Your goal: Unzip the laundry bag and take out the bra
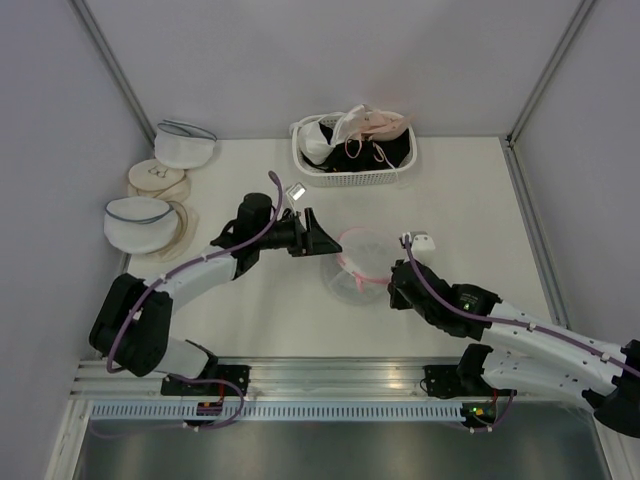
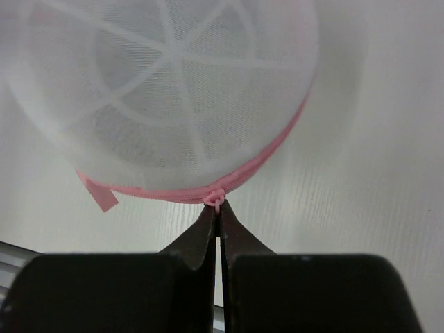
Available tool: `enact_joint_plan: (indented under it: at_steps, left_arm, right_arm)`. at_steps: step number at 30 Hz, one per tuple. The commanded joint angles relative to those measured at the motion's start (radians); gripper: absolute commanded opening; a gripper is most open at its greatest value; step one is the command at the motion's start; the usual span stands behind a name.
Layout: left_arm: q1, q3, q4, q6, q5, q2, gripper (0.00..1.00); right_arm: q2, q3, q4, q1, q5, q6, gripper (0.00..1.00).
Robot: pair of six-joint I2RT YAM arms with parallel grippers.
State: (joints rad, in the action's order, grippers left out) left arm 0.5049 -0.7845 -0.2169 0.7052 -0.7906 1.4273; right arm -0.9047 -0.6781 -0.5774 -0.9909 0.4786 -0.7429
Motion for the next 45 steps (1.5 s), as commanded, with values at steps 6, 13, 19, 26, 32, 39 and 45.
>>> enact_joint_plan:
  at_steps: [6, 13, 19, 26, 32, 39, 45]
  left_arm:
    - [0.069, 0.079, 0.043, 0.126, 0.448, -0.244, 1.0]
    - [0.213, 0.237, 0.073, 0.267, 0.554, -0.404, 1.0]
    - [0.297, 0.267, 0.035, 0.323, 0.583, -0.331, 1.0]
    - [0.323, 0.269, -0.108, 0.385, 0.576, -0.219, 1.0]
    - [0.331, 0.245, -0.206, 0.405, 0.596, -0.142, 0.83]
    - [0.331, 0.24, -0.222, 0.402, 0.588, -0.119, 0.07]
    - [0.325, 0.22, -0.099, 0.318, 0.677, -0.191, 0.02]
  right_arm:
    - [-0.013, 0.052, 0.14, 0.003, -0.15, 0.048, 0.01]
    - [-0.045, 0.123, 0.479, 0.005, -0.527, 0.097, 0.0]
    - [-0.085, 0.086, 0.517, 0.005, -0.577, 0.129, 0.0]
    - [-0.076, 0.095, 0.542, 0.005, -0.601, 0.131, 0.0]
    - [-0.071, 0.106, 0.512, 0.005, -0.629, 0.155, 0.0]
    - [-0.06, 0.109, 0.465, 0.003, -0.617, 0.168, 0.0]
    - [-0.08, 0.066, 0.276, 0.003, -0.536, 0.177, 0.0]
